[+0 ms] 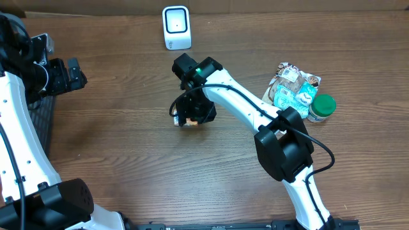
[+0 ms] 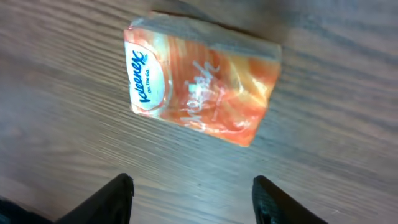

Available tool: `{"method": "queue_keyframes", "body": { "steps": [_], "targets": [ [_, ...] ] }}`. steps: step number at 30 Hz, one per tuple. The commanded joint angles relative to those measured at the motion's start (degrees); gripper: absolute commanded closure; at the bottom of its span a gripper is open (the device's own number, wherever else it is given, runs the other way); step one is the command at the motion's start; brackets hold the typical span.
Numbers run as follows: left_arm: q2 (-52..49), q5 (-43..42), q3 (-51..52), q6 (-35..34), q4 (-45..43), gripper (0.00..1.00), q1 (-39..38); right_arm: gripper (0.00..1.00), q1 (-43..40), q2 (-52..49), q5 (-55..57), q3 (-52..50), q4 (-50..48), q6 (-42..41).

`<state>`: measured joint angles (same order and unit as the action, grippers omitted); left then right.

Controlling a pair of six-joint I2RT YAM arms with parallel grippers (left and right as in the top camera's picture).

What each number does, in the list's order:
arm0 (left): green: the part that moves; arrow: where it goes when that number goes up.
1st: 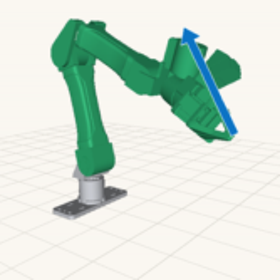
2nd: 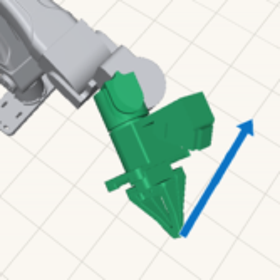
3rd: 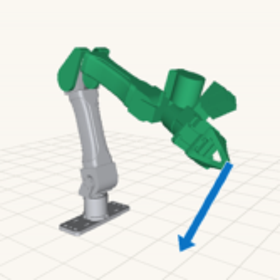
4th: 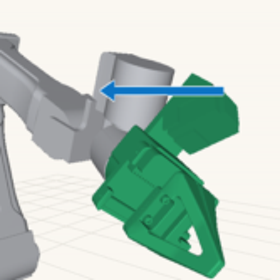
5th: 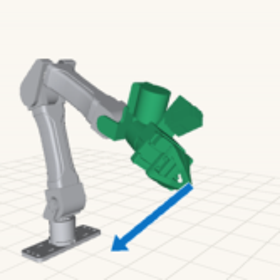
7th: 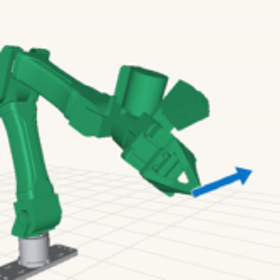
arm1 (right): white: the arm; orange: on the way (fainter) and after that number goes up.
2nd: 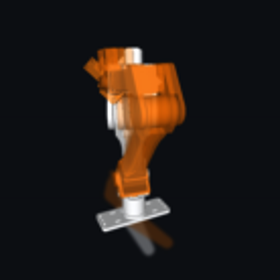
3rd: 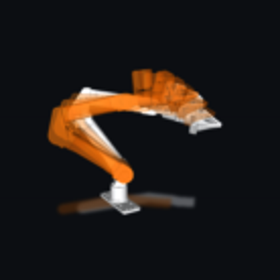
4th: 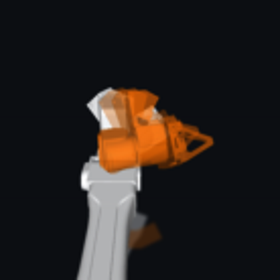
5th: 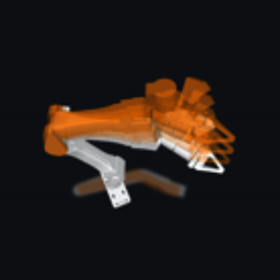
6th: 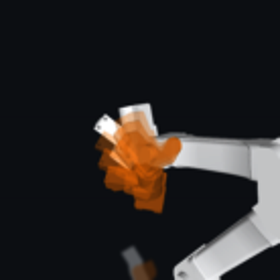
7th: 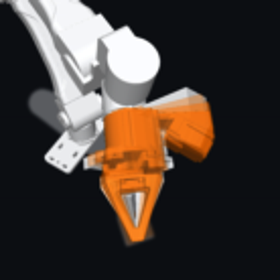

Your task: Scan the item barcode

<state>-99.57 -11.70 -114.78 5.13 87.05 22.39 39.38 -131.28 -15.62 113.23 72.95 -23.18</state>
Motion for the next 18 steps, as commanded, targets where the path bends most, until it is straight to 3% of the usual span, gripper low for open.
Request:
{"method": "queue_keyframes", "body": {
  "steps": [1, 5, 9, 18],
  "targets": [
    [-0.1, -0.1, -0.1, 1.1, -0.1, 0.0, 0.1, 0.4, -3.6, 1.0, 1.1, 1.2, -0.7, 18.8],
    [-0.1, -0.1, -0.1, 1.1, -0.1, 0.0, 0.1, 0.38, -6.1, 1.0, 1.0, 1.2, -2.6, 35.4],
    [-0.1, -0.1, -0.1, 1.1, -0.1, 0.0, 0.1, 0.37, -7.1, 0.9, 1.0, 1.2, -7.3, 46.1],
    [-0.1, -0.1, -0.1, 1.1, -0.1, 0.0, 0.1, 0.43, -6.9, -0.7, -2.6, -1.2, -14.6, 50.7]
  ]
}}
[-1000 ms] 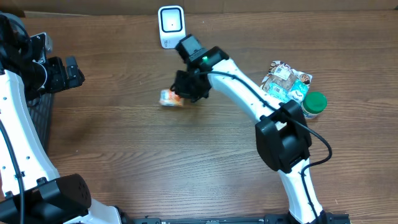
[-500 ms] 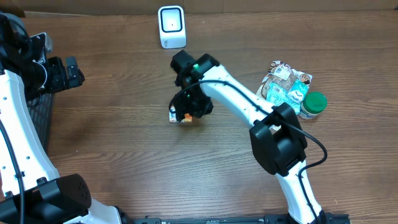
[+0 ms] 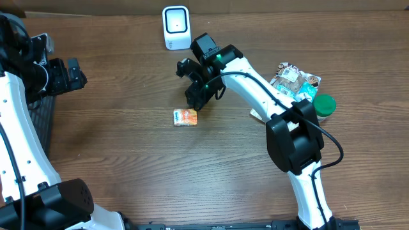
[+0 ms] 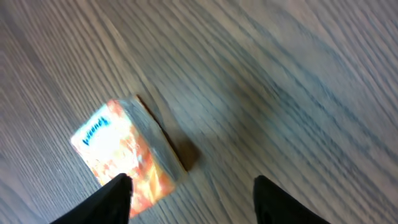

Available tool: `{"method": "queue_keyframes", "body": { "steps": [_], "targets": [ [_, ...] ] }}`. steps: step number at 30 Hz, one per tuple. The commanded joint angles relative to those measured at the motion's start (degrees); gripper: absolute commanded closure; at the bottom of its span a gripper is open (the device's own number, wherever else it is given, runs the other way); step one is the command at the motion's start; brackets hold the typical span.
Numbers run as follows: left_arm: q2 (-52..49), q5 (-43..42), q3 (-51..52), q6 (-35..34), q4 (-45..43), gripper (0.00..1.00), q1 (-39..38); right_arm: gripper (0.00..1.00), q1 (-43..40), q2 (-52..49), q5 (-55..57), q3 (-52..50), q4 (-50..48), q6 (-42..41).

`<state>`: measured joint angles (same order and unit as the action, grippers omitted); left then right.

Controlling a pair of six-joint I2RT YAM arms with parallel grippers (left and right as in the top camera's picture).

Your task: Scan the item barcode

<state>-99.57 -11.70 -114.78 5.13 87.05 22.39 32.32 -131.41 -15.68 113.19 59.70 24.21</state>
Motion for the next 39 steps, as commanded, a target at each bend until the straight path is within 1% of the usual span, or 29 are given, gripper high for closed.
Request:
{"method": "queue_keyframes", "body": {
  "steps": [1, 4, 8, 12, 17, 20, 23, 30, 31, 33, 34, 35, 39],
  "targets": [
    [-0.1, -0.1, -0.1, 1.1, -0.1, 0.0, 0.1, 0.44, 0.2, -0.6, -2.6, -1.8, -1.9, 3.3],
    [-0.1, -0.1, -0.1, 1.1, -0.1, 0.0, 0.1, 0.47, 0.2, -0.6, -3.5, -3.7, -3.4, 3.3],
    [-0.1, -0.1, -0.1, 1.1, -0.1, 0.0, 0.1, 0.46, 0.2, -0.6, -7.2, -6.5, -5.8, 3.3],
    [-0.1, -0.1, -0.1, 1.1, -0.1, 0.0, 0.1, 0.48, 0.4, -0.6, -7.4, -8.8, -7.9, 3.3],
    [-0.1, -0.1, -0.1, 1.1, -0.1, 0.0, 0.1, 0.58, 0.5, -0.6, -7.6, -9.1, -8.0, 2.6],
    [-0.1, -0.1, -0.1, 1.1, -0.1, 0.0, 0.1, 0.66, 0.5, -0.6, -7.8, -9.1, -7.8, 0.1],
    [-0.1, -0.1, -0.1, 1.1, -0.1, 0.01, 0.1, 0.67, 0.5, -0.6, -8.9, -9.8, -7.6, -2.1],
    [-0.1, -0.1, -0.1, 1.1, -0.1, 0.0, 0.1, 0.66, 0.5, -0.6, -9.1, -13.6, -8.2, -2.1],
    [-0.1, -0.1, -0.1, 1.1, -0.1, 0.0, 0.1, 0.68, 0.5, -0.6, -9.1, -13.7, -7.8, -2.2],
    [-0.1, -0.1, -0.1, 1.1, -0.1, 0.0, 0.1, 0.81, 0.5, -0.6, -9.1, -13.7, -7.4, -3.9],
    [-0.1, -0.1, -0.1, 1.1, -0.1, 0.01, 0.1, 0.92, 0.5, -0.6, -9.1, -13.4, -7.4, -7.7],
    [-0.1, -0.1, -0.1, 1.1, -0.1, 0.0, 0.1, 0.96, 0.3, -0.6, -9.0, -13.0, -7.3, -10.4],
    [-0.1, -0.1, -0.1, 1.1, -0.1, 0.0, 0.1, 0.96, -0.3, -0.3, -9.0, -10.3, -5.4, -20.0]
  ]
}}
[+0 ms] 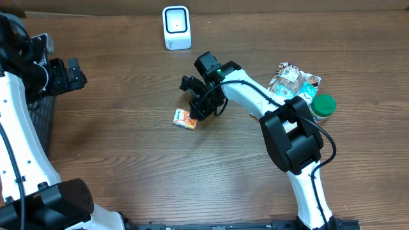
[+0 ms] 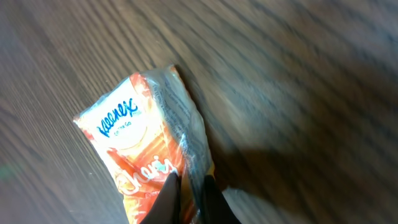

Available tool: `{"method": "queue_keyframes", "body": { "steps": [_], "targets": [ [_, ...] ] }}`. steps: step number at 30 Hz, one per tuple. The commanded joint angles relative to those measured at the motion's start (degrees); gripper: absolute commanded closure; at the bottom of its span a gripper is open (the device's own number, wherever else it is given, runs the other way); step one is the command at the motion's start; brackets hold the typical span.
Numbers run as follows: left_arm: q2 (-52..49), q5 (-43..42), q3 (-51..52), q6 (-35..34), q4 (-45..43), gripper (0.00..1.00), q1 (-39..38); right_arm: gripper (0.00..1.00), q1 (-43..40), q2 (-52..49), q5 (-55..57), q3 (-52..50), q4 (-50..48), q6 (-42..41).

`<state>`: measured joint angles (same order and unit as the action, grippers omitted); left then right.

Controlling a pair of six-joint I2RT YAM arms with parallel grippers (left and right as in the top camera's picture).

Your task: Scan the item barcode

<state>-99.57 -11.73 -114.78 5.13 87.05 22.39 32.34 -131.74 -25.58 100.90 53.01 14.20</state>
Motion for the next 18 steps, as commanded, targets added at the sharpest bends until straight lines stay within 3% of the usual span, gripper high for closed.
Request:
{"method": "queue_keyframes", "body": {
  "steps": [1, 9, 12, 18],
  "targets": [
    [-0.1, -0.1, -0.1, 1.1, -0.1, 0.0, 0.1, 0.96, -0.6, 0.2, 0.9, 2.7, 1.7, -11.5],
    [-0.1, -0.1, -0.1, 1.1, -0.1, 0.0, 0.1, 0.96, -3.0, 2.5, 3.8, 5.9, 3.8, -42.6],
    [-0.1, -0.1, -0.1, 1.1, -0.1, 0.0, 0.1, 0.95, -3.1, 2.5, 6.3, 5.9, 3.9, -49.6],
    [-0.1, -0.1, -0.1, 1.1, -0.1, 0.01, 0.1, 0.63, -1.2, 2.5, 7.6, 5.9, 4.0, -49.0]
  ]
}}
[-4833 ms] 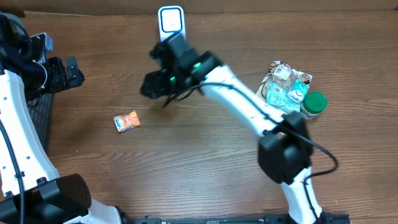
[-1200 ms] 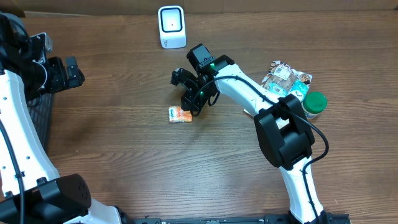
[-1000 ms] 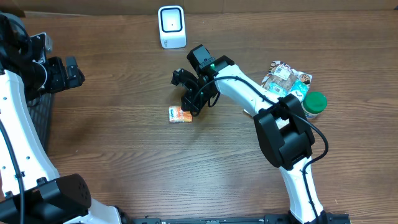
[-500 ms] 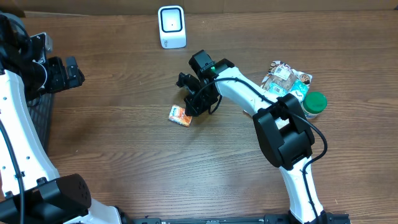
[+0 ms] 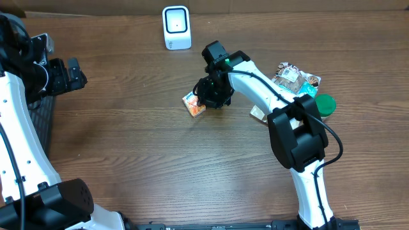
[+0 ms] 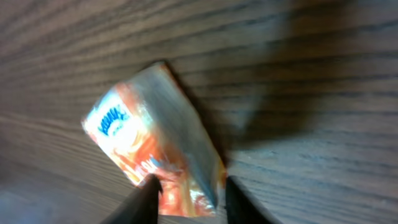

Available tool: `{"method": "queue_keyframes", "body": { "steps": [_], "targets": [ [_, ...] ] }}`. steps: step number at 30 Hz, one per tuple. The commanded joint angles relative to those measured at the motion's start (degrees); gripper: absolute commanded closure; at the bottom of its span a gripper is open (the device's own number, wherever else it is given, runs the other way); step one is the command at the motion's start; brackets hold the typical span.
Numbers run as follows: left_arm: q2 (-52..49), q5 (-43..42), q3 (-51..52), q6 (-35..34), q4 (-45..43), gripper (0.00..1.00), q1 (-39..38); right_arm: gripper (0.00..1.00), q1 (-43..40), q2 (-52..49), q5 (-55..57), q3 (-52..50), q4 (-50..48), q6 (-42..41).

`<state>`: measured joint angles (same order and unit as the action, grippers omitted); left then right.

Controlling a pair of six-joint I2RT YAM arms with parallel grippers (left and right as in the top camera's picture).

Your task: Scan the item barcode

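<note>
An orange Kleenex tissue pack (image 5: pixel 193 104) hangs tilted just above the wooden table, left of my right gripper (image 5: pixel 209 97). In the right wrist view the pack (image 6: pixel 146 140) has its near end between the two dark fingers (image 6: pixel 149 198), and its shadow lies on the wood to the right. My right gripper (image 6: pixel 189 194) is shut on that end. The white barcode scanner (image 5: pixel 176 27) stands at the table's far edge, up and left of the pack. My left gripper (image 5: pixel 71 72) rests far to the left, too small to tell open or shut.
A printed snack bag (image 5: pixel 295 86) and a jar with a green lid (image 5: pixel 323 106) lie at the right, beside the right arm. A dark slatted object (image 5: pixel 39 121) runs along the left edge by the left arm.
The right gripper has moved up and right toward the scanner with the tissue pack. The pack now hangs tilted off the wood, its end between wider-set fingers. The left arm is unchanged.
My right gripper first hovered open over the pack lying flat. It then stood open farther back, with the pack alone on the table. After that it was pinched on the pack's edge, and now holds it raised, closer to the scanner.
</note>
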<state>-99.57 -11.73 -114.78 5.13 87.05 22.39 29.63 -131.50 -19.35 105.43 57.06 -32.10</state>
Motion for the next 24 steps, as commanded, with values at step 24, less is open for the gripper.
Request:
{"method": "queue_keyframes", "body": {
  "steps": [24],
  "targets": [
    [-0.1, -0.1, -0.1, 1.1, -0.1, 0.01, 0.1, 0.68, -1.6, 2.3, -7.6, 1.6, 2.2, 23.0]
  ]
}}
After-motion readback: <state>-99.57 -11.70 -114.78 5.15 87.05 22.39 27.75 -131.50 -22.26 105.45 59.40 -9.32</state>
